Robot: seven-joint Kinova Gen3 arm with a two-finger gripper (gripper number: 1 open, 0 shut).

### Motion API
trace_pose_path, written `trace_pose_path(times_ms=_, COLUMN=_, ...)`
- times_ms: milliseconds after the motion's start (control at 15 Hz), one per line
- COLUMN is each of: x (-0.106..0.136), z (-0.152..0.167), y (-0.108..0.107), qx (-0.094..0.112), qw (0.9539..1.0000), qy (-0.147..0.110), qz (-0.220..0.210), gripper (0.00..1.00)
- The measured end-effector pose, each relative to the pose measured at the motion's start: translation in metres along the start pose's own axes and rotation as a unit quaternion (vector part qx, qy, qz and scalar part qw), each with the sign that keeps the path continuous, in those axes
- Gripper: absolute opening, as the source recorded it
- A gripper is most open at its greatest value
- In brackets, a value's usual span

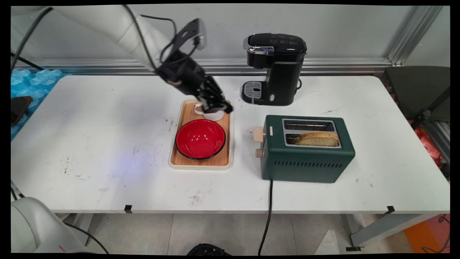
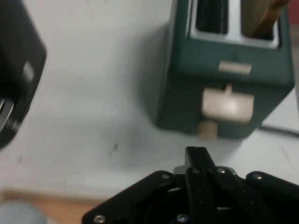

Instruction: Press the toaster switch

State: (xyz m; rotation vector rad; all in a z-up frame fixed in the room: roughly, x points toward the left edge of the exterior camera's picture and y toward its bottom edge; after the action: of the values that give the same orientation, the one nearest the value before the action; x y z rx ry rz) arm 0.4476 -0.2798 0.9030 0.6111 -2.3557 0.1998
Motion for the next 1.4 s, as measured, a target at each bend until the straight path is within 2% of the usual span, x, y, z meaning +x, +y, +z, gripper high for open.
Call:
trace_pose_path(times_ms=267, x=0.021, z=0.016, y=0.008, qx=-0.007, qw=0.9997, qy=0.02, qz=0.008, gripper=0.0)
trace_pose_path(times_ms=467, x=0.032, z=0.028, y=0.016, qx=-0.016, qw=0.9995, qy=0.025, qz=0.009, gripper=0.0)
trace_pose_path(times_ms=867, x=0.04, z=0.051, y=0.031, qx=-0.03, qw=0.9993, qy=0.016, qz=0.014, gripper=0.0)
trace_pose_path(times_ms=1400, x=0.035, z=0.073, y=0.032, qx=-0.029, qw=0.9993, qy=-0.006, qz=0.023, gripper=0.0)
